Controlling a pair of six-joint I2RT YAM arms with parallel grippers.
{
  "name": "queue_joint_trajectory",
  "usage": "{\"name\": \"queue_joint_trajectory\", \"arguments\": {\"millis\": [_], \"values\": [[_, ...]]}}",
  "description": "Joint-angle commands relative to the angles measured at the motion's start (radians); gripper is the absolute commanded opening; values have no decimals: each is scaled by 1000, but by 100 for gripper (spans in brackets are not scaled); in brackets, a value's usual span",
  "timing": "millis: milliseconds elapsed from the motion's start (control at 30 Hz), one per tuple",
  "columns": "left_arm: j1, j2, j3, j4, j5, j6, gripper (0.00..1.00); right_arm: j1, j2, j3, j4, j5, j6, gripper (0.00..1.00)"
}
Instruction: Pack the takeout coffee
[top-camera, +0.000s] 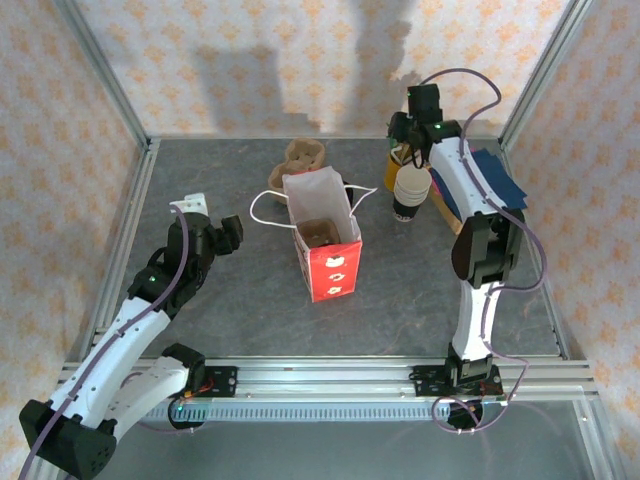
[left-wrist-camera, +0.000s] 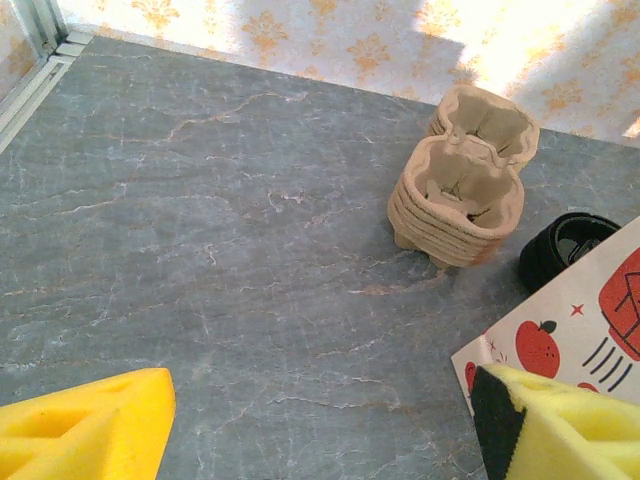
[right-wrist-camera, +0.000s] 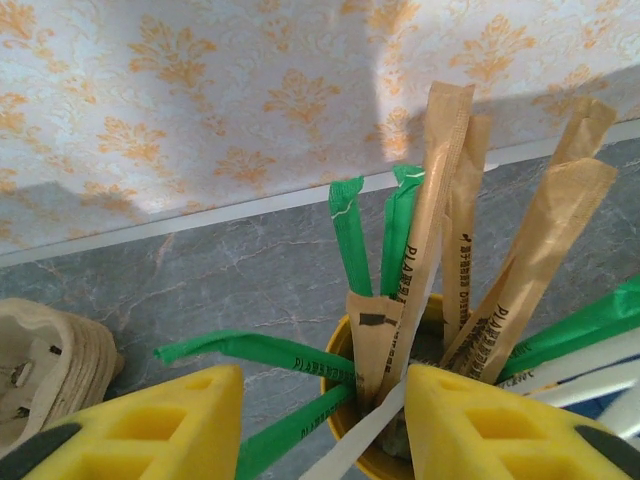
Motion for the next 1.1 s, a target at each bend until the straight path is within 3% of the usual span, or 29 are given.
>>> {"name": "queue_joint_trajectory", "arguments": {"millis": [0, 800, 1067], "values": [[8, -12, -15, 23, -10, 23, 80, -8, 13, 60, 9, 22, 6, 44], [8, -24, -24, 32, 18, 33, 78, -18, 146, 222, -43, 33, -14, 34], [8, -26, -26, 33, 16, 33, 78, -21, 152, 237, -51, 71, -25, 45]]}}
